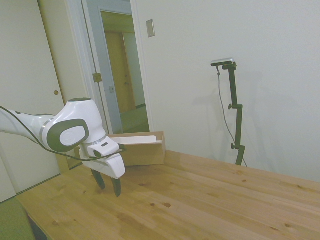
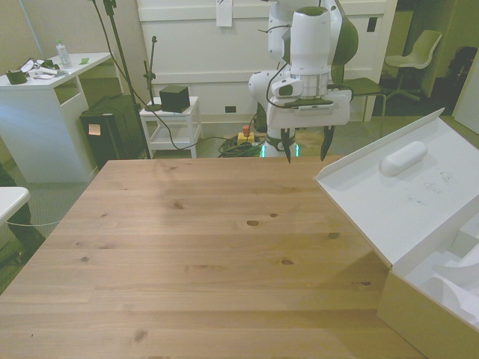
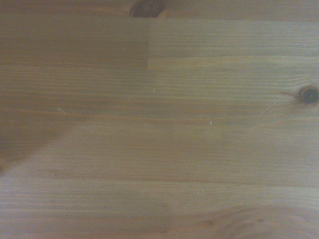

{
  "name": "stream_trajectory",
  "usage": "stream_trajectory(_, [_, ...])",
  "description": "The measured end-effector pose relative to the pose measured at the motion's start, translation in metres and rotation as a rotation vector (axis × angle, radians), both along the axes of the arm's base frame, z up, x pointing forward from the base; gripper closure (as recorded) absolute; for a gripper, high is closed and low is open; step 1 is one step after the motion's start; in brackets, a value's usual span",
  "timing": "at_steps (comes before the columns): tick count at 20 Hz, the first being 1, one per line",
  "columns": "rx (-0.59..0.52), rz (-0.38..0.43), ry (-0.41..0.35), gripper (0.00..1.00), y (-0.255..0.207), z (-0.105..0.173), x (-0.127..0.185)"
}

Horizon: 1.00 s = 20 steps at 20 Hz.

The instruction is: Close the box

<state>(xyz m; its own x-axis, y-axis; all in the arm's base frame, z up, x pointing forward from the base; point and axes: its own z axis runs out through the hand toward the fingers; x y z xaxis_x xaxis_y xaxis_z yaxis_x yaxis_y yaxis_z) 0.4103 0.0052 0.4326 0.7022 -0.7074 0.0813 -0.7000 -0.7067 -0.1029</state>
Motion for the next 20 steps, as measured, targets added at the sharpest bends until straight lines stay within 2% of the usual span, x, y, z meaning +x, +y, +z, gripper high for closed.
stream_trajectory(5, [0.007, 0.010, 0.006, 0.00, 0.000, 0.003, 0.001])
stream_trajectory(11, [0.024, 0.057, -0.031, 0.00, 0.008, 0.040, 0.019])
stream_trajectory(14, [0.020, 0.080, -0.057, 0.00, 0.013, 0.057, 0.046])
stream_trajectory(20, [-0.032, 0.163, -0.092, 0.00, 0.038, 0.078, 0.124])
